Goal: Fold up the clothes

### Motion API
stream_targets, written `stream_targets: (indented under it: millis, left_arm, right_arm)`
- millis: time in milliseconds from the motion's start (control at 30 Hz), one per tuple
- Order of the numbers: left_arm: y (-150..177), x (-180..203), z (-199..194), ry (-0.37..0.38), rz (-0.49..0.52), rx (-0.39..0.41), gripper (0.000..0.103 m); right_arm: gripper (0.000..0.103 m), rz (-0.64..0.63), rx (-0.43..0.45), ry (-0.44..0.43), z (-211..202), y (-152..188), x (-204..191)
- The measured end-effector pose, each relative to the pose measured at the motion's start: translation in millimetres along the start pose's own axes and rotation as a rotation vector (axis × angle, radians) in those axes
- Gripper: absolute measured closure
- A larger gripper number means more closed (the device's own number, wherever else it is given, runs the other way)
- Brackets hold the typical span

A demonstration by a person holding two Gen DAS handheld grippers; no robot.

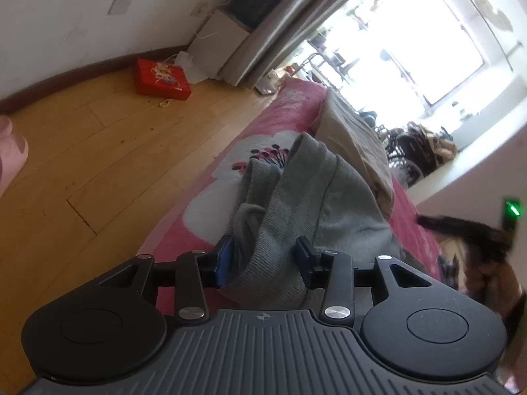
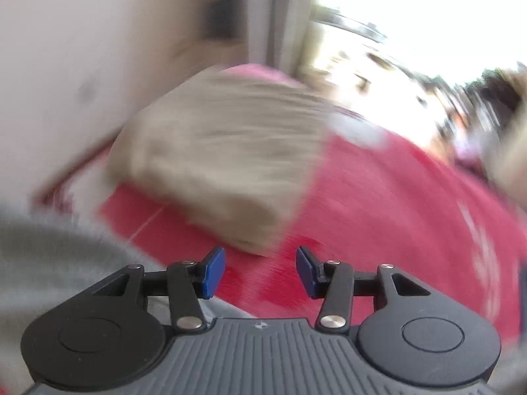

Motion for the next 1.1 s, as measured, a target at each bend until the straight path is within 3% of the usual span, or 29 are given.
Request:
stream_targets:
  millis: [100,167,267,400,500,600,667,800,900,967,1100]
  left_arm:
    - [-5.5,-0.4,-15.3,-0.015,-0.021,0.061,0.053]
    - [-2.9,2.3,-26.9,-0.005,-0.022,0.046,0.04]
    - [1.0,6.2,-44.2,0.009,-0.025,0.022,0.036]
    - [26.8,14.3,-48.1,0.096,-0.077,-0.1,0.03]
    - [47.3,14.8,-31.6,0.109,-0.14,-0.165,0.025]
    - [49.2,5.0,-12.3,0.082,-0.242,-0.144,0.024]
    - [44.6,-7.1,-5.3,0.103,-0.34,-0.098,0.024]
    - [34.4,-27.9,3.4,0.159,-0.533,0.0,0.022]
    - [29.3,-36.4,10.2,0.176,-0.615,0.072,0.023]
    - [24.9,-31.5,15.4,0.171,-0.596,0.086,0.022]
    - [29.7,-10.2,16.8,0.178,-0.453,0.038,0.022]
  right_arm:
    - [0.048,0.239,0.003,-0.081,-24.3,45.5,21.6]
    - [0.044,0.399,0.005,-0.135,-40.8,75.3,36.2]
    - [0.041,0.638,0.008,-0.217,-65.6,119.2,58.4]
    - [0.041,0.957,0.012,-0.325,-99.2,176.7,89.1]
    - [0.041,1.196,0.015,-0.406,-124.6,219.2,113.2]
    - [0.041,1.303,0.033,-0.419,-121.7,248.9,112.2]
    - [0.041,1.336,0.057,-0.431,-121.9,258.3,112.4]
    - [0.041,1.373,0.088,-0.447,-118.6,261.3,112.2]
    - [0.041,1.391,0.104,-0.45,-114.4,261.8,113.2]
    - [0.041,1.401,0.115,-0.446,-111.0,261.5,114.5]
    - [0.041,1.435,0.141,-0.441,-107.4,265.9,117.1]
Point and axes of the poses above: each gripper's, at about its wrist camera, not at the fingertips, and z roughly the way its jaws point, x to its right, y to its underside, the point moved 6 cm from there along z, roughly the way its jaws point, and after that the axes turned 3 degrees about -x, right-handed, at the moved point
